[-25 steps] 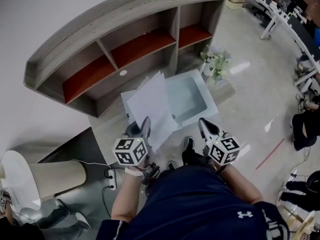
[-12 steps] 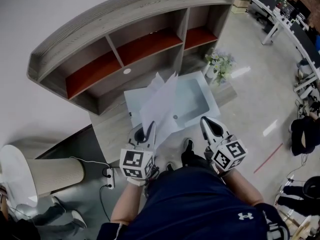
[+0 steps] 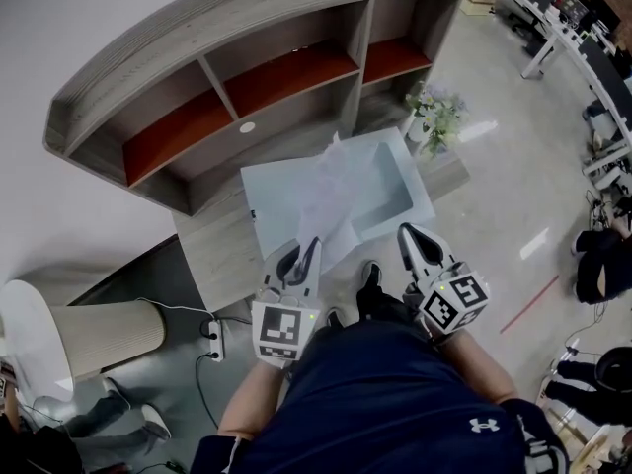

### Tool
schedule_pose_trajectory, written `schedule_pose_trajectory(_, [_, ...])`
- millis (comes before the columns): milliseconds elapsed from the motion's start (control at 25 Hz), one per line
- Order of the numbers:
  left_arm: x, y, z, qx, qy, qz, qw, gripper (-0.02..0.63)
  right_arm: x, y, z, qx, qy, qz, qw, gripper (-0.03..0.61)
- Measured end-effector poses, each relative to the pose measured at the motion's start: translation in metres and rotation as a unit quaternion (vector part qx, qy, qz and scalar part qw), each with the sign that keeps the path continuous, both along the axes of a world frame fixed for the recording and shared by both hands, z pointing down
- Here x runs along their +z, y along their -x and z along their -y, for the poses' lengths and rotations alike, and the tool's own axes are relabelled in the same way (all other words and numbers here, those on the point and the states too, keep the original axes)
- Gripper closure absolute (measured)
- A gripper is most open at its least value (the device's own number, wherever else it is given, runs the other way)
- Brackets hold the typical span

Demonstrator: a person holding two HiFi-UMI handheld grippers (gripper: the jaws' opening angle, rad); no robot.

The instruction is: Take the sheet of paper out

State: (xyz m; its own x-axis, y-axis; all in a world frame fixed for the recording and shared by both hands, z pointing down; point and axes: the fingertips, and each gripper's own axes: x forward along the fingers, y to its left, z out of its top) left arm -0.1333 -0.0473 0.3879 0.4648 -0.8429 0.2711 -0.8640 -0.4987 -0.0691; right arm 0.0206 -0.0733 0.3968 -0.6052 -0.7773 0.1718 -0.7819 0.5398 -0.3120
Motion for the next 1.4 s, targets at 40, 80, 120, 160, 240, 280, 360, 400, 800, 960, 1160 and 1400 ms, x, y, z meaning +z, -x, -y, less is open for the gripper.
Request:
schedule_pose_trajectory(40, [-0.001, -0.003, 0.0, 0.003, -0.004, 0.002, 1.0, 0.584, 0.001, -0.002, 0.001, 0.002, 0.003, 0.001, 1.0, 0.565])
schedule_pose_trajectory(80, [-0.002, -0.006, 0.0, 0.006, -0.006, 0.003, 1.0, 0.584, 0.002, -0.004, 0.001, 0.005, 0.006, 0.003, 1.0, 0.565])
schedule_pose_trajectory(120, [-0.002, -0.009, 0.0, 0.009, -0.006, 0.002, 0.9999, 0.584, 0.004, -0.007, 0.0, 0.007, 0.009, 0.004, 1.0, 0.565])
schedule_pose_trajectory(160, [-0.003, -0.011, 0.0, 0.011, -0.006, 0.0, 0.9999, 0.584, 0.004, -0.009, 0.0, 0.01, 0.011, 0.006, 1.0, 0.565])
schedule_pose_trajectory(240, [-0.005, -0.014, 0.004, 0.01, -0.008, -0.004, 0.9999, 0.584, 0.003, -0.014, 0.004, 0.014, 0.009, 0.008, 1.0, 0.565])
schedule_pose_trajectory(280, [-0.007, -0.015, 0.007, 0.007, -0.012, -0.008, 0.9999, 0.583, 0.002, -0.016, 0.006, 0.015, 0.006, 0.007, 1.0, 0.565])
schedule_pose_trajectory(360, [-0.01, -0.016, 0.013, 0.002, -0.021, -0.016, 0.9996, 0.584, 0.002, -0.018, 0.011, 0.016, 0.001, 0.008, 1.0, 0.565])
schedule_pose_trajectory(400, [-0.01, -0.018, 0.014, 0.003, -0.022, -0.015, 0.9996, 0.584, 0.002, -0.019, 0.012, 0.015, 0.0, 0.008, 1.0, 0.565])
schedule_pose_trajectory(800, [-0.008, -0.027, 0.023, 0.004, -0.023, -0.012, 0.9997, 0.583, 0.006, -0.02, 0.018, 0.007, 0.005, -0.007, 1.0, 0.565])
schedule_pose_trajectory(960, [-0.005, -0.026, 0.025, 0.003, -0.019, -0.014, 0.9997, 0.584, 0.006, -0.018, 0.021, 0.002, -0.002, -0.015, 1.0, 0.565])
schedule_pose_trajectory(1160, [-0.004, -0.024, 0.026, 0.001, -0.018, -0.013, 0.9998, 0.584, 0.008, -0.016, 0.021, -0.001, -0.001, -0.018, 1.0, 0.565])
schedule_pose_trajectory(1400, [-0.004, -0.023, 0.031, 0.0, -0.017, -0.012, 0.9998, 0.584, 0.01, -0.015, 0.024, -0.003, 0.001, -0.019, 1.0, 0.565])
